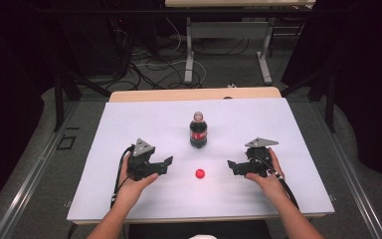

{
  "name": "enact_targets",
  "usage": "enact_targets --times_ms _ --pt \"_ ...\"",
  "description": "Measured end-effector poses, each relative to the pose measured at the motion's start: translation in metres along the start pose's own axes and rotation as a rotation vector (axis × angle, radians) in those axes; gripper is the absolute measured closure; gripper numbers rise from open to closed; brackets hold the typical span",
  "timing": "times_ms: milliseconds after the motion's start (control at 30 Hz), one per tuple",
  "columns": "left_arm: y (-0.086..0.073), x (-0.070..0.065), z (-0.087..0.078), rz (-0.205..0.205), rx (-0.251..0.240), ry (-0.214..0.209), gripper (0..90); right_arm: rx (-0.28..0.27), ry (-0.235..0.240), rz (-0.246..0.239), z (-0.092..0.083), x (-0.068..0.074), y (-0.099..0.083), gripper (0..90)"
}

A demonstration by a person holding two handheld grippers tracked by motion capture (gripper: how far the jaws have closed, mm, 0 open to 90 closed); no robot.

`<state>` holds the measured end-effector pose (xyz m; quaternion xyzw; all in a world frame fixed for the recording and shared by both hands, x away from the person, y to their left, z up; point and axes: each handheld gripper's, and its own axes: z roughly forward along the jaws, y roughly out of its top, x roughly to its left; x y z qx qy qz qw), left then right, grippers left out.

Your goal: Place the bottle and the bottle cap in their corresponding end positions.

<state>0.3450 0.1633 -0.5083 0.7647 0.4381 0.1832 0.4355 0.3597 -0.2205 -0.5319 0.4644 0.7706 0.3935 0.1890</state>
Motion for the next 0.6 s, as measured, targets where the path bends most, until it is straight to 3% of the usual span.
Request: enact_targets --times_ms 167,300,600 --pt "-0.009 0.022 -0.011 -0.069 -0.007 0.027 16.0 -0.003 -0.001 0.014 -0.004 -0.004 -0.005 0.0" --pt "-0.016 0.032 -0.016 -0.126 -0.015 0.026 11.7 -0.006 -0.007 0.029 -0.003 -0.007 -0.008 0.0" --pt "-0.028 0.056 -0.027 -0.175 -0.022 0.054 0.7 -0.006 -0.015 0.018 -0.005 -0.01 -0.013 0.0"
